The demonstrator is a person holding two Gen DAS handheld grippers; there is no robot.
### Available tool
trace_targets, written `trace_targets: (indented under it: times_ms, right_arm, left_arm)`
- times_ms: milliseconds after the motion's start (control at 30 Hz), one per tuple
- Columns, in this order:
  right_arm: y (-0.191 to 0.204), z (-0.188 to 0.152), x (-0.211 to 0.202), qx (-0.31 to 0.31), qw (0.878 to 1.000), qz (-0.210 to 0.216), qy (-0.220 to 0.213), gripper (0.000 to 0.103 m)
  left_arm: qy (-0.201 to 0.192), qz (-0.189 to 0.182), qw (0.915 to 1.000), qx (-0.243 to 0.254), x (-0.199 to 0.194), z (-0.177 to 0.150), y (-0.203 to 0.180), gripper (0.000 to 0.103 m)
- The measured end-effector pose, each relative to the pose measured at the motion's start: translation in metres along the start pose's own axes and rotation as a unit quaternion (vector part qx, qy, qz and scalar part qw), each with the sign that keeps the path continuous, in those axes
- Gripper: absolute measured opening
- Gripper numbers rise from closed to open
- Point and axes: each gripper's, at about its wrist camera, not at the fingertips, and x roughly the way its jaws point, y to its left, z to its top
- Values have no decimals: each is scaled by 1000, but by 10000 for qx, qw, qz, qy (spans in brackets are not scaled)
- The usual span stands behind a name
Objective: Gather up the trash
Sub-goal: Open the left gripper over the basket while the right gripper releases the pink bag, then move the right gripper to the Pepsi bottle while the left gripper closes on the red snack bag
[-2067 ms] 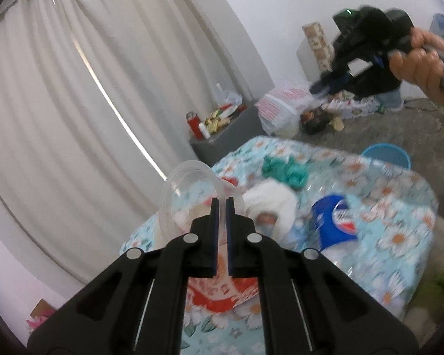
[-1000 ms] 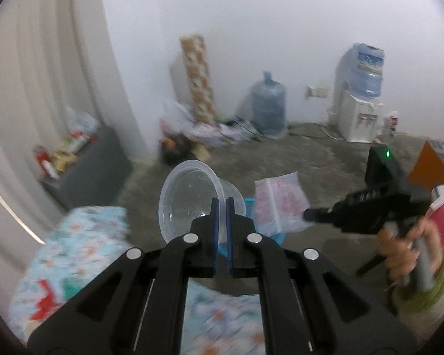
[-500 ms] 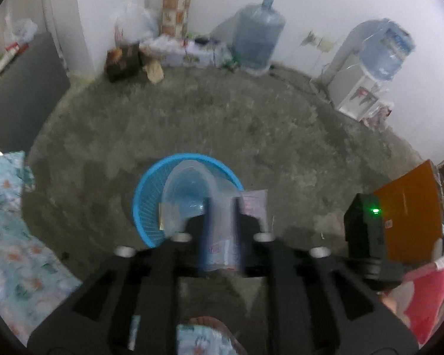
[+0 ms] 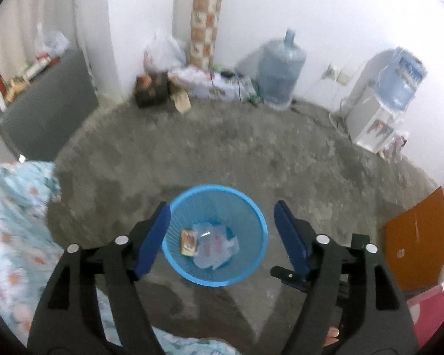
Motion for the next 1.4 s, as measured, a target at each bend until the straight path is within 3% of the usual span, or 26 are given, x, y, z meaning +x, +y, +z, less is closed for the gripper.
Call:
trace_targets:
  times_ms: [133, 300, 533, 700, 900, 1033, 1167, 1400]
  right_arm:
    - [45, -34, -37, -683, 9970, 81, -346, 70]
    - [112, -84, -73, -1754, 9835, 245, -383, 73]
    - [163, -143, -108, -2567, 9636, 750, -30, 73]
    - [194, -187, -117, -3102, 9452, 963, 334, 73]
    - [223, -240, -115, -3688, 9204, 1024, 795, 73]
    - [233, -265, -101, -3922, 9079, 958, 1131, 73]
    - [241, -283, -86, -4079, 8993, 837, 1335, 73]
    - [244, -294, -62, -4053, 8968, 700, 1632, 73]
  left_arm:
    - [-632, 208, 9978, 75, -90, -7, 5, 81]
    - [-1038, 351, 9938, 211, -193, -38, 13, 84]
    - [-1914, 813, 9781, -99, -330, -132, 46, 88]
    - [-2145, 1524, 9635, -499, -384, -208, 77, 88]
    - [-2185, 2154, 9463, -1015, -418, -274, 107, 88]
    - [-2102, 2364, 9411, -1196, -423, -297, 122, 88]
    - [-1982, 2572, 9384, -1184, -417, -307, 134, 88]
    - [-1834, 2954, 9322, -1007, -394, -309, 151, 88]
